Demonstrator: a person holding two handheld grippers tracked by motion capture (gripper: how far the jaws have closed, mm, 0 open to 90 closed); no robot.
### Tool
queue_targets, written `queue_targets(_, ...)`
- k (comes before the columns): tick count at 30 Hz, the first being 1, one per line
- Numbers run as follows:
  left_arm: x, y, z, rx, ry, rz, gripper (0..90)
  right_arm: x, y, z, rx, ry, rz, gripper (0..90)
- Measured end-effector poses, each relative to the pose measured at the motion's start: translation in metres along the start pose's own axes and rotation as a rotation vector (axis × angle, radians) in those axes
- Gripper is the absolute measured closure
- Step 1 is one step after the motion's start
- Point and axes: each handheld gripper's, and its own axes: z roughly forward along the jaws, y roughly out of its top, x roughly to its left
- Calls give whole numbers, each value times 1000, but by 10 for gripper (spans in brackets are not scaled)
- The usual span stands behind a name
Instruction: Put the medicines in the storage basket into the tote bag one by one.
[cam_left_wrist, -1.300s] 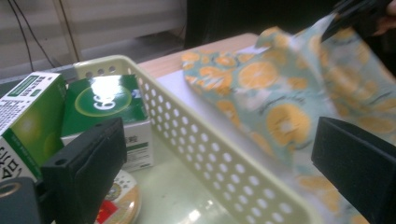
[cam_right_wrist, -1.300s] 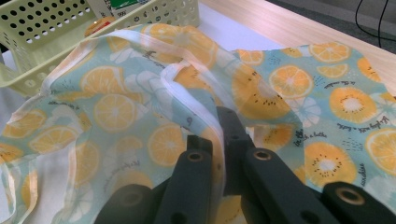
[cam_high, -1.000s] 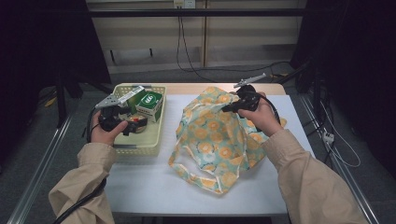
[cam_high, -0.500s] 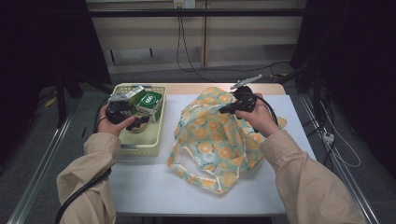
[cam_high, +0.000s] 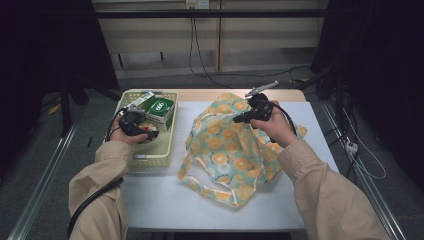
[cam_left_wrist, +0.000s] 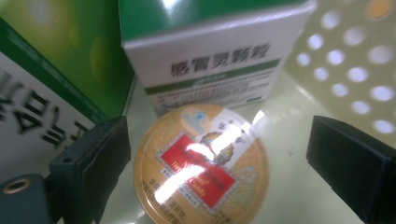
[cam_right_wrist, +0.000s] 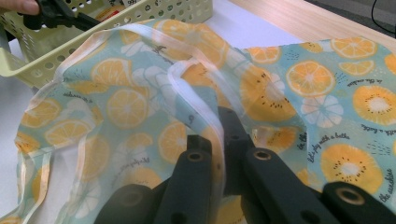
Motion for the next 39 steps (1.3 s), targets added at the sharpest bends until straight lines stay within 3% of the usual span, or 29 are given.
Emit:
queue_targets(1,1,0,1,13,9,8,66,0,0,0,2,-1,0,900)
queue_targets(5,0,-2,7,52,19,-30,110,-1,-2,1,2,-2,1,900)
queue_targets(7,0,-3,8,84,34,-17,136,-2,-2,0,2,-4,4,900)
queue_targets(12,-1,-3,6,102,40,-53,201,-6,-2,-5,-12,-18,18,900)
queue_targets(13,-1,-2,5,100,36,-85,202,-6,-2,-6,-12,-19,21,900)
queue_targets(18,0,5,-9,26,10,-119,203,-7,-4,-5,-6,-20,22,900)
queue_targets(23,-4,18,-27,-23,-31,-106,203,-7,-4,-2,-9,-19,28,900)
queue_targets(26,-11,25,-38,-23,-58,-86,203,-6,-4,2,-5,-19,25,900)
queue_targets(30,-24,32,-49,-33,-124,-52,203,-5,-2,6,-4,-18,28,900)
queue_targets(33,-36,38,-58,-82,-183,-33,203,-3,0,9,2,-20,28,900)
queue_targets(39,-66,53,-75,-129,-240,38,203,3,7,14,0,-16,16,900)
